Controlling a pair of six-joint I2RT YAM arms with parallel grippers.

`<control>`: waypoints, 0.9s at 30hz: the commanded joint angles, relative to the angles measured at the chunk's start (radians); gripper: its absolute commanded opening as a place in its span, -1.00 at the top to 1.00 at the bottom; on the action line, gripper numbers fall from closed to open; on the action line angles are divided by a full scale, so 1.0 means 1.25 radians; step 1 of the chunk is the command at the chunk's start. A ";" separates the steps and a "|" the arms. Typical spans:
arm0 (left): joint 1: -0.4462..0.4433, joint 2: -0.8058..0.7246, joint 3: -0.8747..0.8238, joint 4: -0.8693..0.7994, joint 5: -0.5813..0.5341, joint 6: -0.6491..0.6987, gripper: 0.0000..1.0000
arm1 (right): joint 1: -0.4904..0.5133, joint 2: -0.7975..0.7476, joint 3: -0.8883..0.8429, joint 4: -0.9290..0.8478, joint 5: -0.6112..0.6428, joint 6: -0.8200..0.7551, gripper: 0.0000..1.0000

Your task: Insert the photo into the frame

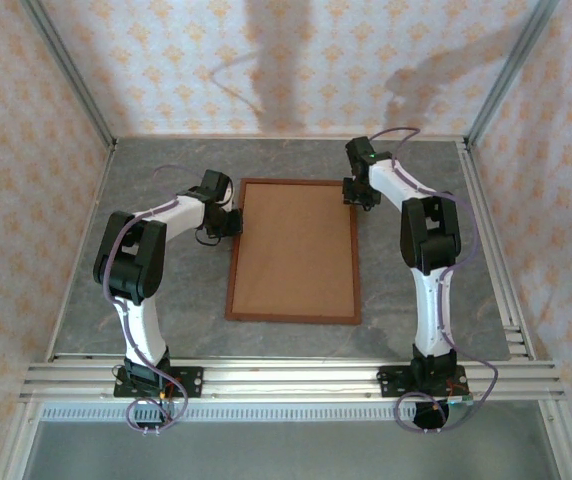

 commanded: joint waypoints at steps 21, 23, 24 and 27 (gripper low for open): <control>-0.008 -0.006 0.002 -0.053 0.010 0.005 0.82 | 0.056 0.041 -0.071 0.005 -0.086 0.031 0.33; -0.007 -0.006 0.002 -0.053 0.009 0.005 0.82 | 0.060 0.042 -0.075 0.010 -0.096 0.030 0.33; -0.007 -0.006 0.001 -0.052 0.010 0.005 0.82 | 0.061 0.043 -0.075 0.010 -0.093 0.031 0.33; -0.008 -0.006 0.000 -0.054 0.011 0.005 0.82 | 0.066 0.043 -0.077 0.011 -0.095 0.026 0.33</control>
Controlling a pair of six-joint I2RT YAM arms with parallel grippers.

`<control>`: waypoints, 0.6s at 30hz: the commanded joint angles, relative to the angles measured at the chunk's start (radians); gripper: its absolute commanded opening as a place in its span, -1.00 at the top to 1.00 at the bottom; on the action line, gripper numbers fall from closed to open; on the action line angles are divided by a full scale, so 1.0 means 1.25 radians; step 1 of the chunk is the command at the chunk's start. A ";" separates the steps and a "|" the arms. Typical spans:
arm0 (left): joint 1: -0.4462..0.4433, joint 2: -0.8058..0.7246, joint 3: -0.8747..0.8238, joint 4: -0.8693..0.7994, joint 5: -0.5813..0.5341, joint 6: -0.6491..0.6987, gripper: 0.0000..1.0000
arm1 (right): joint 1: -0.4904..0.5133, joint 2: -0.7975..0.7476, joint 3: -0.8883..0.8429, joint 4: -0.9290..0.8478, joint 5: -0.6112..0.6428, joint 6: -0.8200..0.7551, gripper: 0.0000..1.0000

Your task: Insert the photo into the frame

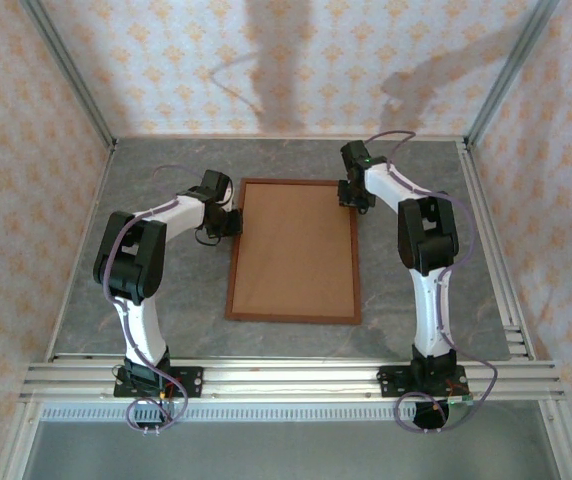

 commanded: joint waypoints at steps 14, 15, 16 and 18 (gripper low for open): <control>-0.007 -0.032 -0.003 -0.050 0.004 -0.002 0.82 | 0.050 -0.010 -0.022 -0.045 -0.044 -0.017 0.22; -0.007 -0.033 -0.003 -0.051 0.003 -0.002 0.83 | 0.050 -0.021 -0.018 -0.050 -0.024 -0.019 0.19; -0.007 -0.031 -0.005 -0.052 0.001 -0.001 0.83 | 0.050 -0.033 -0.011 -0.058 0.000 -0.021 0.17; -0.007 -0.031 -0.006 -0.052 -0.003 -0.001 0.84 | 0.049 -0.057 -0.003 -0.072 0.049 -0.025 0.11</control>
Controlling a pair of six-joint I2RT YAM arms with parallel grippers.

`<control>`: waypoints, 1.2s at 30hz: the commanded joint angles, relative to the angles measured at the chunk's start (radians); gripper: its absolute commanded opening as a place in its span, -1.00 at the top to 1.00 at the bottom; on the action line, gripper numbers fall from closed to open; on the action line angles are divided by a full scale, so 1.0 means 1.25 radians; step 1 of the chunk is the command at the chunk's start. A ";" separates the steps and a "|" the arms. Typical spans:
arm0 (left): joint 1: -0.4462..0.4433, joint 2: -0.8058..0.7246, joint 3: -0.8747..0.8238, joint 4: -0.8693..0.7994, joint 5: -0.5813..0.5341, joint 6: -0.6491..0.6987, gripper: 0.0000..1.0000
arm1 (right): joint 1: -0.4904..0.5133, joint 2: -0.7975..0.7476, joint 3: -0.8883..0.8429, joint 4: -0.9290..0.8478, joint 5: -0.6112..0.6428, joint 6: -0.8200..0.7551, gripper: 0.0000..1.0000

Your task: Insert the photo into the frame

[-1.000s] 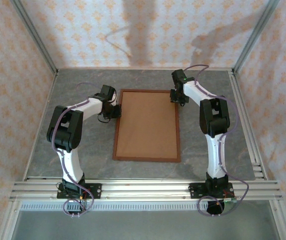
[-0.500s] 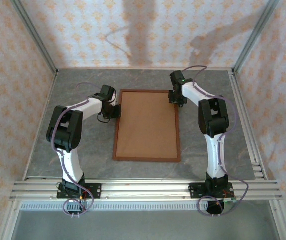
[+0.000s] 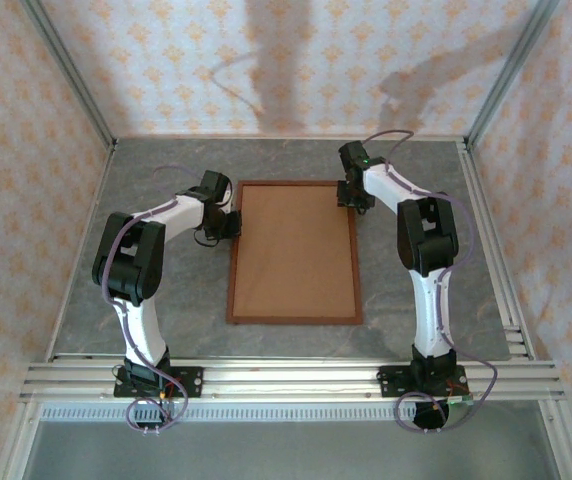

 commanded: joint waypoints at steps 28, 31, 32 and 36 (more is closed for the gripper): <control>-0.005 -0.022 -0.007 -0.013 0.000 -0.004 0.84 | 0.041 -0.249 -0.319 -0.080 0.010 0.003 0.23; -0.005 -0.022 -0.006 -0.013 0.000 -0.002 0.83 | 0.041 -0.228 -0.312 -0.073 0.002 0.004 0.24; -0.005 -0.022 -0.007 -0.013 0.000 -0.002 0.83 | 0.041 -0.223 -0.309 -0.070 0.000 0.005 0.24; -0.006 -0.020 -0.004 -0.013 0.002 -0.001 0.84 | 0.043 -0.204 -0.300 -0.062 -0.013 0.004 0.25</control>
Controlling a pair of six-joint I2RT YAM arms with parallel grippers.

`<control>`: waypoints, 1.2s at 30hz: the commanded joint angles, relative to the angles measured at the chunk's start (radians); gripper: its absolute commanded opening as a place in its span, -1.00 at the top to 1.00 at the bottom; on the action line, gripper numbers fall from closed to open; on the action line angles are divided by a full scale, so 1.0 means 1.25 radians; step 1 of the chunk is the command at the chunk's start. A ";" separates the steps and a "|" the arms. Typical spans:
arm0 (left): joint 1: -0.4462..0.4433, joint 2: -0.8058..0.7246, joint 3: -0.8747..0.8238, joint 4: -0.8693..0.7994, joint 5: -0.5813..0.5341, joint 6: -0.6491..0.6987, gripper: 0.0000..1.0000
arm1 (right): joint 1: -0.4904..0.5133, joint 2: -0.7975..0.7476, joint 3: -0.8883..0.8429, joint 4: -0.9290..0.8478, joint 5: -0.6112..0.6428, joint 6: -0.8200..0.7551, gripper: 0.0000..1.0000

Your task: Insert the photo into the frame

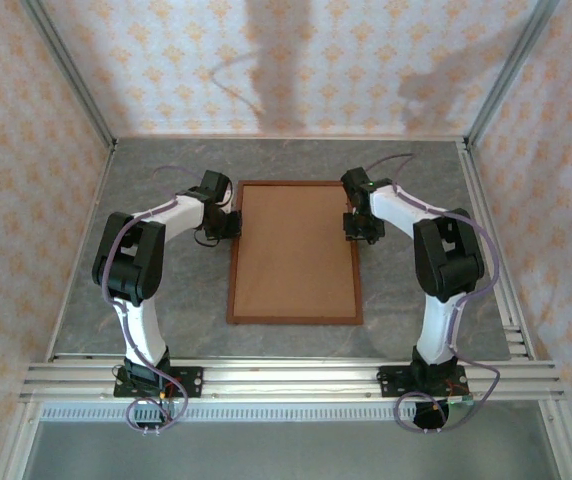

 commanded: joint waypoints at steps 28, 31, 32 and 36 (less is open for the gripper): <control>-0.004 -0.014 -0.005 -0.014 0.010 -0.003 0.84 | 0.075 0.094 0.004 0.056 -0.096 0.018 0.22; -0.004 -0.012 -0.005 -0.012 0.013 -0.002 0.84 | 0.084 0.096 0.008 0.055 -0.091 0.008 0.19; -0.004 -0.013 -0.005 -0.012 0.014 -0.003 0.84 | 0.088 0.097 0.010 0.054 -0.088 0.003 0.18; -0.004 -0.011 -0.005 -0.012 0.014 -0.003 0.84 | 0.099 0.106 0.020 0.048 -0.079 -0.010 0.15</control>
